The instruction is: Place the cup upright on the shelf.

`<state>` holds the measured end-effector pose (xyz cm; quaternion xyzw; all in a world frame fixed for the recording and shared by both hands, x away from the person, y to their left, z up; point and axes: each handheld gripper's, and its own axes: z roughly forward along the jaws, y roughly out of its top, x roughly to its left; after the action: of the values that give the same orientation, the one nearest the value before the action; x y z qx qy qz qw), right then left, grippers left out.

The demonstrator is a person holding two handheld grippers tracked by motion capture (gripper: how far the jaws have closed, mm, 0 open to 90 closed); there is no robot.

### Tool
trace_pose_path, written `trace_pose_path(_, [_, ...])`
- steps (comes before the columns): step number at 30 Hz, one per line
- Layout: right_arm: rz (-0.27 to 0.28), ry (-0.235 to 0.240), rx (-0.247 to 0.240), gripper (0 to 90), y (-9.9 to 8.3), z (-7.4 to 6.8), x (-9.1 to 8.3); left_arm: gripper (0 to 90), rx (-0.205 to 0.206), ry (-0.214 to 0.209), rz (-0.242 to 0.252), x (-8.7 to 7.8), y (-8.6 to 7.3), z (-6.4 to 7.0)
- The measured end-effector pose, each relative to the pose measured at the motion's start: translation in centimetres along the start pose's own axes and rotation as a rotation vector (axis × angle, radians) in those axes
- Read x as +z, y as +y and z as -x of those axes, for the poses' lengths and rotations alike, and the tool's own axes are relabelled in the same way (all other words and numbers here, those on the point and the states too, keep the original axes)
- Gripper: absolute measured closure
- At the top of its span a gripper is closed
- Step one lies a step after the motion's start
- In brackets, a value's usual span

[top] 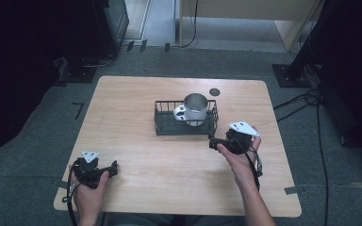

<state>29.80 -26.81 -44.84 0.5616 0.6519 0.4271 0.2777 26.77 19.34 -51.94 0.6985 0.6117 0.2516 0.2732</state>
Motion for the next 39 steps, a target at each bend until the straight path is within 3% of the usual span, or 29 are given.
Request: trace_pose_path(39, [-0.082,-0.129,0.066,0.0,-7.8,9.8,-5.4,0.0,0.001,0.000,0.000,0.0,0.0,0.0])
